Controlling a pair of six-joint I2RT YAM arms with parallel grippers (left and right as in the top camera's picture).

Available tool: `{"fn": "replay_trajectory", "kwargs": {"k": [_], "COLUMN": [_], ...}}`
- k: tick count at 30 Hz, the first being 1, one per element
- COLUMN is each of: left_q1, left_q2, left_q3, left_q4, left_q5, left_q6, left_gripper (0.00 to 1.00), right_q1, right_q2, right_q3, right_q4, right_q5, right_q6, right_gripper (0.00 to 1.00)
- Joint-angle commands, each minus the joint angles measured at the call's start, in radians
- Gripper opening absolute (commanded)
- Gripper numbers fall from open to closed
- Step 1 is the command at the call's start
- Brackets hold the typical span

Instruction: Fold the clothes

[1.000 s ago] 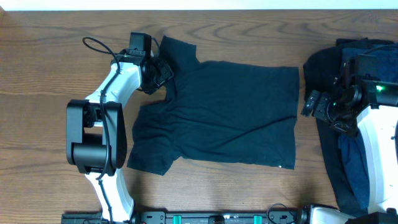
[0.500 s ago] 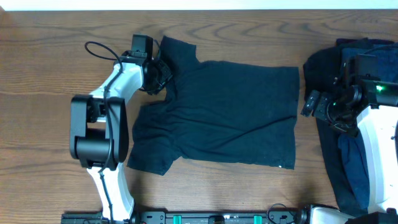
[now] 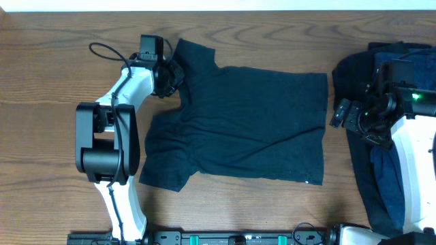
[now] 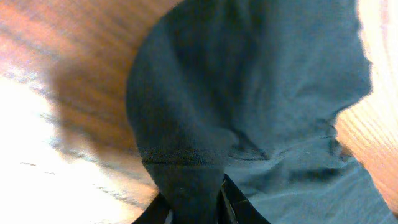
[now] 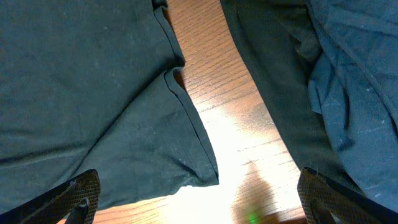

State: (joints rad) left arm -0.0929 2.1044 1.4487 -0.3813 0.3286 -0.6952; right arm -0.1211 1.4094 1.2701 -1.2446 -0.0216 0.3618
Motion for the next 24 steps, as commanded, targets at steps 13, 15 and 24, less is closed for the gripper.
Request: {"fn": "replay_trajectory", "kwargs": {"k": [13, 15, 24], "left_q1": [-0.204, -0.241, -0.332], "left_q2": [0.005, 0.005, 0.008], "left_q3": [0.125, 0.118, 0.105], "left_q4": [-0.145, -0.149, -0.149], "left_q5": [-0.353, -0.386, -0.453], "left_q6": [0.251, 0.254, 0.266], "left_gripper": [0.19, 0.19, 0.19], "right_q1": [-0.007, -0.007, -0.007], "right_q2": [-0.001, -0.001, -0.001], "right_q3": [0.005, 0.005, 0.005], "right_q4": [-0.001, -0.001, -0.001], "right_q5": [0.014, 0.014, 0.014], "right_q6": [-0.011, -0.011, -0.011], "right_gripper": [0.99, 0.99, 0.99]}}
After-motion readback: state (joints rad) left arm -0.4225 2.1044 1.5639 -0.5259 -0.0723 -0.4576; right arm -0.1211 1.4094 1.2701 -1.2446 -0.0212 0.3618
